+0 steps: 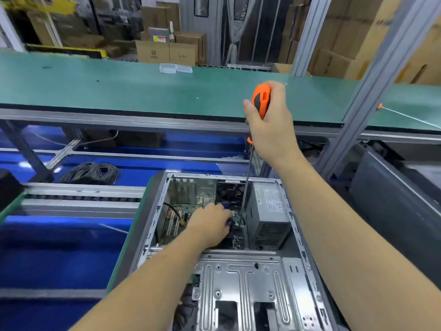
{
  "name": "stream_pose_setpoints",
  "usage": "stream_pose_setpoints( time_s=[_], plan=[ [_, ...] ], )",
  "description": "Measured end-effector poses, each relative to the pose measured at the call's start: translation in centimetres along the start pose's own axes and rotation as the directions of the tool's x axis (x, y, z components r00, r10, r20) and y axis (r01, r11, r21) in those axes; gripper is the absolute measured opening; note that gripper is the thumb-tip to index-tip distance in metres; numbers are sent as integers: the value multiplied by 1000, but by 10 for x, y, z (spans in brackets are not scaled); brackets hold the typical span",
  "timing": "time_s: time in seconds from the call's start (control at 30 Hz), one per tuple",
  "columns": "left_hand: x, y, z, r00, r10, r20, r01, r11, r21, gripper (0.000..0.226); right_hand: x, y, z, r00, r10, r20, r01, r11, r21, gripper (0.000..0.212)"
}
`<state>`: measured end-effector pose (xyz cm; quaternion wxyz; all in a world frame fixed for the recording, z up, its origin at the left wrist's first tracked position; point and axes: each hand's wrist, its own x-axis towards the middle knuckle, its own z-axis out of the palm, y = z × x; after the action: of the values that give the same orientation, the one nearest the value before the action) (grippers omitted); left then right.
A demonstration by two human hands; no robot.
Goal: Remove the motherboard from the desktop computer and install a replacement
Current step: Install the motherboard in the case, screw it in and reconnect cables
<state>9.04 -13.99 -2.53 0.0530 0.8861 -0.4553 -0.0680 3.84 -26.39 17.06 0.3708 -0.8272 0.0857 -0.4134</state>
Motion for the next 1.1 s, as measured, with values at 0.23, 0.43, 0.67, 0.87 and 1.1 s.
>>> stream_pose_setpoints(
  time_s=[0.23,0.43,0.67,0.87,1.1],
  plan=[
    [55,28,30,972,49,230,-129,928,349,30,5,48,-1,998,-29,-58,26,999,-45,23],
    [56,23,32,994,-3,105,-14,986,164,20,-7,70,7,996,-54,-69,52,998,-37,27],
    [42,14,23,949,49,311,-87,990,110,44,-24,92,15,996,-1,-88,3,1000,21,24],
    [32,16,40,921,47,387,-89,992,93,63,-30,104,16,992,52,-117,-49,998,31,23],
    [33,13,45,915,44,401,-66,997,43,66,-28,106,12,989,51,-137,-49,999,21,25]
  ],
)
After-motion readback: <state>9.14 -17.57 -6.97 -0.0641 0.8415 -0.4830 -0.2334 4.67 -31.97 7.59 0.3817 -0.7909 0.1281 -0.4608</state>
